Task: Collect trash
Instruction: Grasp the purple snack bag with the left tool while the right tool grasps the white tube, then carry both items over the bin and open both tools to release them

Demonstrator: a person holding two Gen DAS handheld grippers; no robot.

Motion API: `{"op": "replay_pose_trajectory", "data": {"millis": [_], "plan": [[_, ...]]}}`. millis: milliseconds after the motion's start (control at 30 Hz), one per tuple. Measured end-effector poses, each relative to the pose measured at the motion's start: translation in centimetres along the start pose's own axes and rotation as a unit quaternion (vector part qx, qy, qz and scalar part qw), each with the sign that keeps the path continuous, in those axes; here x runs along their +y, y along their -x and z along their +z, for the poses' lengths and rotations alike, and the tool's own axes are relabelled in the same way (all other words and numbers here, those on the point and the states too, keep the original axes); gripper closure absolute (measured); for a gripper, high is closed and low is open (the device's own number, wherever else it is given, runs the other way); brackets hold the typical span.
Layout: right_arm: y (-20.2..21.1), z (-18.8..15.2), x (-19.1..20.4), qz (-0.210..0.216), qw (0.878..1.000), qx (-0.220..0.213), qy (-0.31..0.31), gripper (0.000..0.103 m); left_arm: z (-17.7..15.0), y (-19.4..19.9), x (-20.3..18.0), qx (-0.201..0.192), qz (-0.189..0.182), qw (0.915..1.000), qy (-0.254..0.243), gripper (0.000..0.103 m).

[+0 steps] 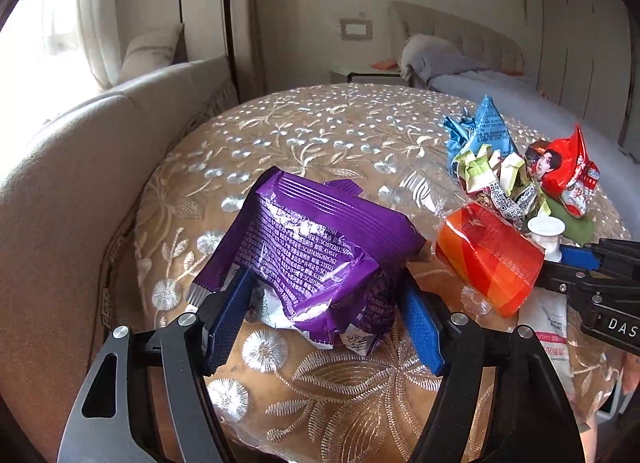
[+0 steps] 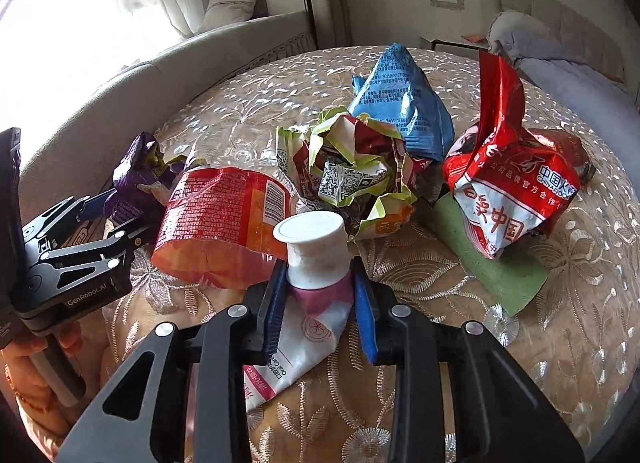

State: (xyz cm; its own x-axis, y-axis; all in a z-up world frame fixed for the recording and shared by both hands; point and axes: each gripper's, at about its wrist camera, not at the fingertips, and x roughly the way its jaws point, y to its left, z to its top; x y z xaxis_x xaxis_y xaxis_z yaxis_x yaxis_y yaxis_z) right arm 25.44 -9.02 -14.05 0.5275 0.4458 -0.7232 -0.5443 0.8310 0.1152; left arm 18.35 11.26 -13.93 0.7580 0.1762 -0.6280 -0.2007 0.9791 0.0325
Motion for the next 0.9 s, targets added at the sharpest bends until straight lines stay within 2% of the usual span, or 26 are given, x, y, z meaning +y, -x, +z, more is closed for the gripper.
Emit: {"op": "replay_pose_trajectory", "data": {"millis": [133, 267, 333, 533, 600, 733, 900], "plan": [[1.9, -1.0, -0.1, -0.016, 0.999, -0.029, 0.006, 0.07, -0.7, 1.9, 0.8, -0.01, 0.007, 0.9997, 0.023, 0.033], [3.3, -1.3, 2.0, -0.114, 0.988, -0.072, 0.08, 0.071, -1.0, 3.6, 0.3, -0.019, 0.006, 0.9994, 0.028, 0.033], [3.6, -1.3, 2.0, -0.127, 0.986, -0.07, 0.087, 0.071, -0.9, 4.2, -0.2, -0.023, 0.003, 0.9995, 0.023, 0.033], [4.4, -2.8, -1.0, -0.092, 0.995, -0.033, 0.035, 0.071, -1.3, 6.1, -1.2, -0.029, -0.012, 0.9993, 0.022, 0.033], [4.9, -3.8, -2.0, -0.086, 0.996, -0.033, 0.017, 0.071, -1.5, 6.4, -1.6, -0.026, -0.016, 0.9992, 0.024, 0.033], [7.6, -5.1, -3.7, -0.08, 0.994, -0.069, -0.021, 0.071, -1.6, 8.1, -3.0, -0.038, -0.023, 0.999, 0.009, 0.033], [12.6, -6.0, -4.3, -0.097, 0.988, -0.121, -0.023, 0.071, -1.2, 10.3, -5.9, -0.057, -0.045, 0.9972, -0.017, 0.033]]}}
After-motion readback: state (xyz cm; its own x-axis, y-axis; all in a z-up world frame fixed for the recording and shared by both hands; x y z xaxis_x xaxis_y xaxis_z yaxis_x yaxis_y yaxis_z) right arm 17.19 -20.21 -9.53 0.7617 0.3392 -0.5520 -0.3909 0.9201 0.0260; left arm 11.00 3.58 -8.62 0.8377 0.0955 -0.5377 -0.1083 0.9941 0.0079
